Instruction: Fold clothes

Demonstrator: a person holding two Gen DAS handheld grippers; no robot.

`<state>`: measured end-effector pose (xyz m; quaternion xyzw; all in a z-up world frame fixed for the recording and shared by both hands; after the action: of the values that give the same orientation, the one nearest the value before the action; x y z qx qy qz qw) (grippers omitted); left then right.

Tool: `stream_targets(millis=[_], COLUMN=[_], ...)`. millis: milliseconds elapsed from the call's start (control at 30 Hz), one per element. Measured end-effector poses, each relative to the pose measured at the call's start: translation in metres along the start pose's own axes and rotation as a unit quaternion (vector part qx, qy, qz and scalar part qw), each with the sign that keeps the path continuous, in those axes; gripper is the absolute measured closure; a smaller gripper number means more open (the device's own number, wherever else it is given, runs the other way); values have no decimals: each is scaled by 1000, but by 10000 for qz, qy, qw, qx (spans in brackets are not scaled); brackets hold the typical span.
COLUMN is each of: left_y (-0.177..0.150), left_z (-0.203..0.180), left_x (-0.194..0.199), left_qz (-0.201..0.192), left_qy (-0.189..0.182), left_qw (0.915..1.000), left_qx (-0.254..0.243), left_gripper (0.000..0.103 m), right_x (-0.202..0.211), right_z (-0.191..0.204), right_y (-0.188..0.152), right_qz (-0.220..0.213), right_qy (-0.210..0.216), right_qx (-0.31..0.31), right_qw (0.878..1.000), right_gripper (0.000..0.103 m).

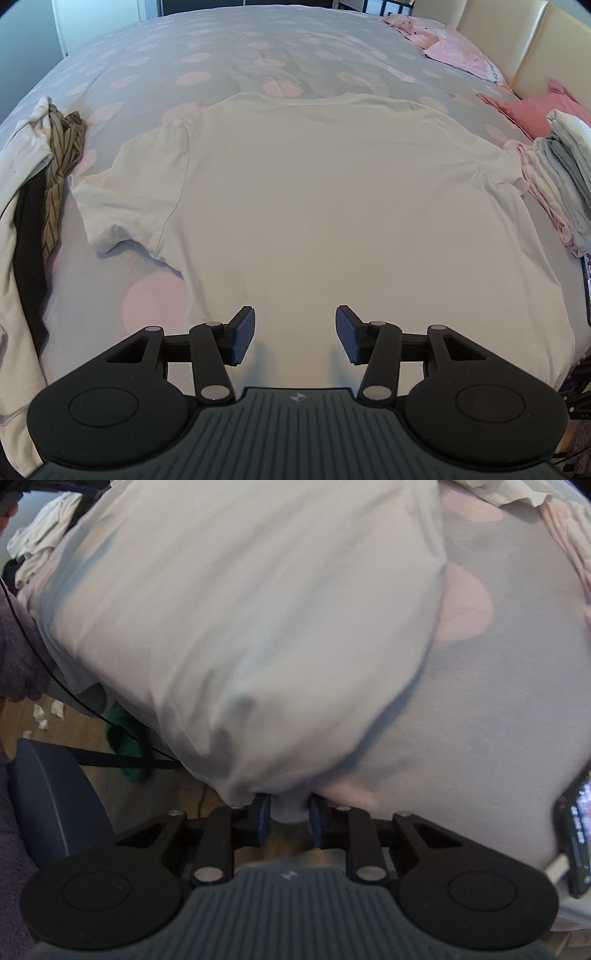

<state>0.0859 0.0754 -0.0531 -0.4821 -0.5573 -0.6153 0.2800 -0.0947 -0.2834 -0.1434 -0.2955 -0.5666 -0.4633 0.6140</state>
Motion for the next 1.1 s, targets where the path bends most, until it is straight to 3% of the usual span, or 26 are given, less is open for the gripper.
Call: stream_targets(millis=[233,400,600,700,733,767,967,1100], left_y=[2,2,1,0,-1,-3,-17,-37], left_z=[2,-4,0,5,6,9,23,40], left_x=[-2,-1,3,6,6,7,14,27], left_qz=[28,-6,-46,-65,-54,-33,28,22], left_qy=[-72,-170,-171,-160,-150,-139,-90,57], left_qw=[10000,9998,9998,9998,9999,9999,9999,9998], left_qx=[37,-104,-6,41,54,70,72,184], left_gripper=[57,57,57,54,54,54,54,54], right_x=[34,59,44,34,34,37,71,75], right_z=[0,-14,-35,-20,-14,-9,29,49], right_y=[-5,-18,-35,-39,-39,-39,-6,31], right_qz=[527,1253,1703,1812,1796,1723,742,230], right_qy=[206,77,11,-208,-296,-388,-501,-545], right_qx=[-382,-551,-897,-715,-631,-534,212,758], right_qw=[9977,9906,9813,9806,9813,9828,9958,9954], right_gripper=[100,100,101,91,66,56,54,54])
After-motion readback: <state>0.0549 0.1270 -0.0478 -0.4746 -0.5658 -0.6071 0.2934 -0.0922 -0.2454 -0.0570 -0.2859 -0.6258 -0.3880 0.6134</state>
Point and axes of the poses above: each gripper's, at about its wrist camera, not at the fingertips, and x roughly against the way its jaws point, z to its left, y to its top, the point moved 3 cm from there along -x, roughly the way its jaws point, and after that the axes turned 5 degrees about z, right-handed, at the moved point
